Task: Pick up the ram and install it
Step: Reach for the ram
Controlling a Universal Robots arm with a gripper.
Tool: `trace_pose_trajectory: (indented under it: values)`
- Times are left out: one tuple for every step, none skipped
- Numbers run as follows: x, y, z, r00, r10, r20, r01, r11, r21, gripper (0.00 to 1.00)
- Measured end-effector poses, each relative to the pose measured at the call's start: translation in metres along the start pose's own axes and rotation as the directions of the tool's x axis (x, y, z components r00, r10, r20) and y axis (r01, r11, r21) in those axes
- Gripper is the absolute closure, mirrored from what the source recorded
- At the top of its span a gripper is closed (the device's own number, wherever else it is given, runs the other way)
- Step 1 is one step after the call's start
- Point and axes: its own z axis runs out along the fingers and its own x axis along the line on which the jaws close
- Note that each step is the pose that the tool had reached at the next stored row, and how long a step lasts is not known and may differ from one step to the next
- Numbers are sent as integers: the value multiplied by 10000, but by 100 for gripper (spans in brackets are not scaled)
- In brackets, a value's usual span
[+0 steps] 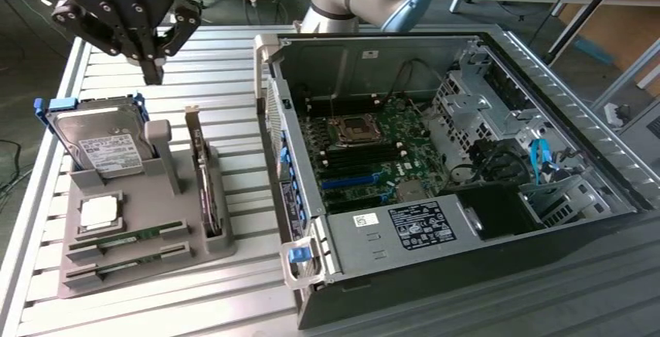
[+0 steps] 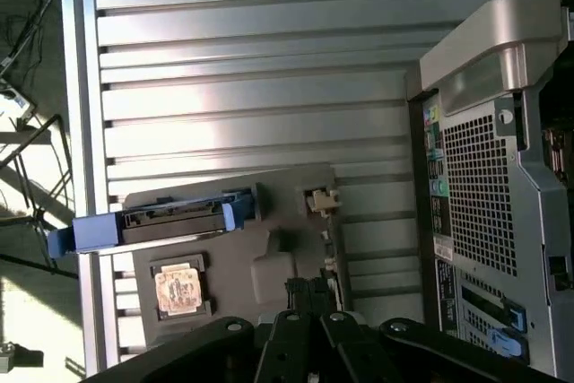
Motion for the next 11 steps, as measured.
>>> trace_pose_trajectory:
  values:
    - [45, -4, 0, 10000, -1, 1, 1, 10000, -1, 90]
    - [89, -7, -2, 10000, -1, -1, 1, 10000, 1, 90]
    - [137, -10, -2, 10000, 1, -1, -1, 10000, 1, 90]
    - [196, -15, -2, 10000, 1, 0, -1, 10000, 0, 90]
    - [244, -18, -2, 10000, 1, 0, -1, 10000, 0, 90]
    - [285, -22, -4, 10000, 0, -1, 0, 10000, 1, 90]
    - [316, -24, -3, 10000, 0, 0, 0, 10000, 0, 90]
    - [325, -25, -4, 10000, 0, -1, 0, 10000, 0, 90]
    - [325, -25, -4, 10000, -1, 0, 1, 10000, 0, 90]
    - [325, -25, -4, 10000, -2, -1, 2, 10000, 0, 90]
    - [327, -25, -4, 10000, -1, 0, 1, 10000, 0, 90]
